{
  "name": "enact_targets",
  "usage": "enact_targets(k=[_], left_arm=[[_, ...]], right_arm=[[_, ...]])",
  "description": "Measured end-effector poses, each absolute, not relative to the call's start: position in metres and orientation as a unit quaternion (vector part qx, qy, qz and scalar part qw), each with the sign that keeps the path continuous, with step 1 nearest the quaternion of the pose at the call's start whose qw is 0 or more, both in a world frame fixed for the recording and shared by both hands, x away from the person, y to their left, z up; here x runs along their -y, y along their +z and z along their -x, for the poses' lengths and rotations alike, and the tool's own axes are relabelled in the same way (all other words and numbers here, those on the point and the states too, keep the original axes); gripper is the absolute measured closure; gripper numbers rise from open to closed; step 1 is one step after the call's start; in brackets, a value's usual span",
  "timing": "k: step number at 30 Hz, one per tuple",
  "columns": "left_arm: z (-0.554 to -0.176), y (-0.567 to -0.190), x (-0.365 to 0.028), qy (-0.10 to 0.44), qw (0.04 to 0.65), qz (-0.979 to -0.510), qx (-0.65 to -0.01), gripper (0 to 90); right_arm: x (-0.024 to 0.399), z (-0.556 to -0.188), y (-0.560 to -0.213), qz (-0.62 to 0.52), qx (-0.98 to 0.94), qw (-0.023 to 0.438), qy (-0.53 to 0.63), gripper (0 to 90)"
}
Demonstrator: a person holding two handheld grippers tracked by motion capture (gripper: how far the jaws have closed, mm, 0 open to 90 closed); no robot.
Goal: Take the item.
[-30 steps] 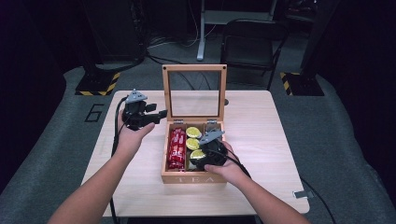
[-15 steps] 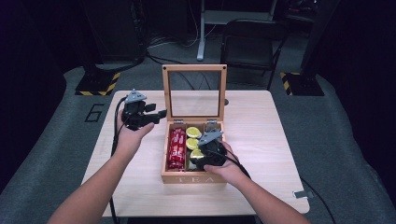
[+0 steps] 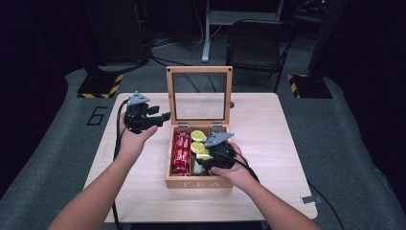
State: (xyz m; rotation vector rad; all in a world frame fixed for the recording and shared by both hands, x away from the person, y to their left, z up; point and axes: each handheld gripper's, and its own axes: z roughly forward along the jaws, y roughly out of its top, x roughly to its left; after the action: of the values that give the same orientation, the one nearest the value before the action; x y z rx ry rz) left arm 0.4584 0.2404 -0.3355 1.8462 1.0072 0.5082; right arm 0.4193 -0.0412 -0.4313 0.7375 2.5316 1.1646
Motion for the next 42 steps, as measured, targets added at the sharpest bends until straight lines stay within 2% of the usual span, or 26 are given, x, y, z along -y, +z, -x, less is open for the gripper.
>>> enact_targets(k=[21,42], left_arm=[[-0.46,-0.337,-0.241,0.209,0.466,-0.754,-0.414,43.5],[-0.459,-0.335,-0.243,0.213,0.466,-0.752,-0.416,43.5]], right_arm=[[0.112,-0.424,-0.411,-0.308,-0.849,0.182,0.389,36.8],[0.174,-0.43,-0.434,-0.399,-0.813,0.225,0.361,36.8]])
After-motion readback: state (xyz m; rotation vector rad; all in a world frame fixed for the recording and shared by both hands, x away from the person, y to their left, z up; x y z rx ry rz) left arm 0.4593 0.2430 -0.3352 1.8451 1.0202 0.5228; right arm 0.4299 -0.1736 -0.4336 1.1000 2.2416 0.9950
